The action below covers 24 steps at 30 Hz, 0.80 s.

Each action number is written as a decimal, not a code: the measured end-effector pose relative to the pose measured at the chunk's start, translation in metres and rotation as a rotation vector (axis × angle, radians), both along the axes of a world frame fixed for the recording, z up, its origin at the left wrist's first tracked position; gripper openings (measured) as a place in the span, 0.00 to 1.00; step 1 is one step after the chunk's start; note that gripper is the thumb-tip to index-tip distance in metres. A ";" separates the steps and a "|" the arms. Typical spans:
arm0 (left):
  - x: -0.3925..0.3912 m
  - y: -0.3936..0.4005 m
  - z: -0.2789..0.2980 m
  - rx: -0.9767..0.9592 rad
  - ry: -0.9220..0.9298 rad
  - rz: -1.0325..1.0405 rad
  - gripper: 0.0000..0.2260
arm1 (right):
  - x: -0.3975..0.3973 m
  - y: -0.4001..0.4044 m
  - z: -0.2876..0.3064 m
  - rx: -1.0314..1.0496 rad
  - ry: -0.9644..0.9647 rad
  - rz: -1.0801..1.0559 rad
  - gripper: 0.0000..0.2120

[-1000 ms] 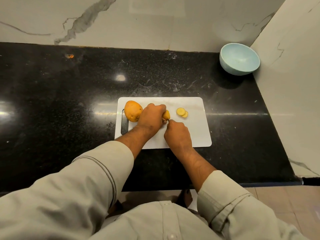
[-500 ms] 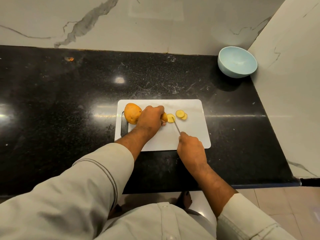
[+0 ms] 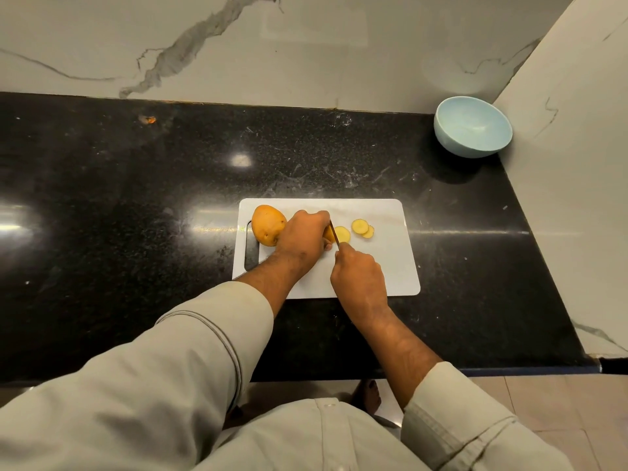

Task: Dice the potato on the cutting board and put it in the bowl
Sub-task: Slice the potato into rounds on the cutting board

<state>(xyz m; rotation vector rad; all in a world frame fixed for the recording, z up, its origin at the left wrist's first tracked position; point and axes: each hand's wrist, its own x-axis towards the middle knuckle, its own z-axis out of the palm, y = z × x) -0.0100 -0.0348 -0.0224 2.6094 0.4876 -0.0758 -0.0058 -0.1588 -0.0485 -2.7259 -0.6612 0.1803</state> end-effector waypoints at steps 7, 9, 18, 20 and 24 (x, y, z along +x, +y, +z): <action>0.002 0.001 0.008 -0.002 0.023 -0.032 0.06 | 0.003 0.001 -0.004 -0.039 -0.008 0.005 0.11; 0.002 0.003 0.010 0.004 0.025 -0.042 0.06 | 0.003 0.002 -0.004 -0.047 -0.007 0.015 0.11; 0.001 0.003 0.011 0.022 0.040 -0.061 0.07 | 0.011 0.011 0.000 -0.046 0.015 0.053 0.09; 0.002 0.003 0.012 0.020 0.046 -0.063 0.07 | 0.011 0.012 0.000 -0.059 0.009 0.059 0.09; 0.003 0.003 0.013 0.017 0.049 -0.051 0.07 | 0.010 0.010 -0.003 -0.068 -0.012 0.049 0.09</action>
